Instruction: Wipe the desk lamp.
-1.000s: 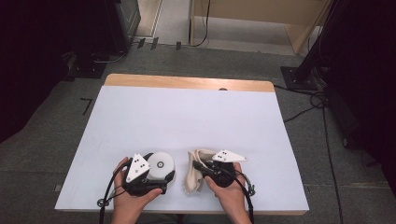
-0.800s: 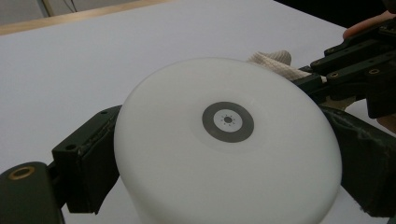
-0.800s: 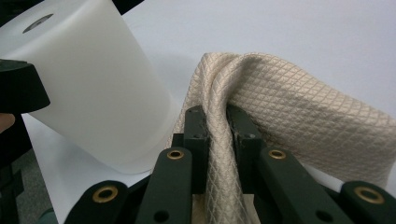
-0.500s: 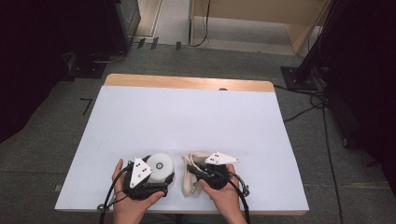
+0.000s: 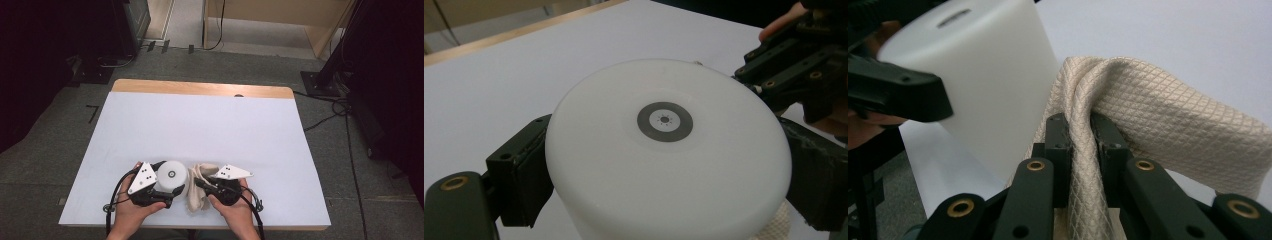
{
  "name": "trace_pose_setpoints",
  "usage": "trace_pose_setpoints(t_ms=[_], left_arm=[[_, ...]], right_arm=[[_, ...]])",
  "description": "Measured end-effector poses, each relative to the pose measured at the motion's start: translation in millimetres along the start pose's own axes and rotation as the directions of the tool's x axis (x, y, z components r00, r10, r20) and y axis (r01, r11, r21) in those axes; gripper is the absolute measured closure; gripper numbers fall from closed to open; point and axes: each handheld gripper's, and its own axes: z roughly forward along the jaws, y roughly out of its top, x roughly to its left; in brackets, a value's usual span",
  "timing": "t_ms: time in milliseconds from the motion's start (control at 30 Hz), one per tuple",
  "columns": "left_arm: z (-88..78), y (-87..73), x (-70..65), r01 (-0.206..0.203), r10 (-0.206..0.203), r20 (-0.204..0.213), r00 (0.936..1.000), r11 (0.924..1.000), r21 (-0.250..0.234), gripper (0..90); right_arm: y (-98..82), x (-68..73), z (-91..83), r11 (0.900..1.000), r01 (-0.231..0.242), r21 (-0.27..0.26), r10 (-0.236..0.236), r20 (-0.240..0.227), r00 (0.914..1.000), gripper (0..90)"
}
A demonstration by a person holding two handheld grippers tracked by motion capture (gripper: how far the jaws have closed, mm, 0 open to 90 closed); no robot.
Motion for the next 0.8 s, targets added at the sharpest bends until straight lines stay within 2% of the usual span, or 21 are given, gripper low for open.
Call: trace_pose_setpoints(t_ms=[67, 133, 233, 300, 400, 600, 733, 800], left_arm=[[1.4, -0.2, 4.4, -0.028, 0.028, 0.038, 0.9989, 0.9996, -0.004, 8.9], [3.9, 0.1, 6.2, -0.061, 0.062, 0.080, 0.9949, 0.9981, -0.011, 8.9], [7.2, 0.6, 6.3, -0.077, 0.078, 0.094, 0.9925, 0.9969, -0.015, 8.9], [8.2, -0.1, 8.3, -0.061, 0.063, 0.098, 0.9932, 0.9980, -0.016, 8.9], [8.2, -2.4, 11.5, -0.030, 0.033, 0.104, 0.9940, 0.9992, -0.024, 8.9], [8.6, -2.5, 10.9, -0.021, 0.023, 0.097, 0.9950, 0.9996, -0.020, 8.8], [8.6, -2.2, 10.9, -0.011, 0.012, 0.095, 0.9954, 0.9999, -0.012, 8.7], [8.8, -2.3, 10.7, -0.012, 0.013, 0.095, 0.9954, 0.9998, -0.014, 8.7]], right_arm=[[0.6, 1.8, -0.9, 1.000, 0.008, -0.015, -0.008, -0.001, 1.0000, 80.4], [1.1, 3.7, -1.1, 1.000, 0.011, -0.024, -0.011, -0.006, 0.9999, 80.4], [2.3, 7.7, -1.2, 1.000, 0.012, -0.024, -0.013, -0.015, 0.9998, 80.5], [4.8, 9.3, -3.4, 0.999, 0.014, -0.033, -0.014, -0.014, 0.9998, 80.7], [11.8, 12.8, -10.8, 0.998, 0.001, -0.068, -0.003, -0.036, 0.9994, 81.0], [23.1, 24.3, -23.4, 0.991, 0.042, -0.127, -0.049, -0.058, 0.9971, 81.3], [17.5, 23.5, -17.1, 0.993, 0.049, -0.104, -0.054, -0.050, 0.9973, 81.2], [12.5, 18.5, -11.7, 0.997, 0.028, -0.067, -0.031, -0.048, 0.9983, 81.1]])
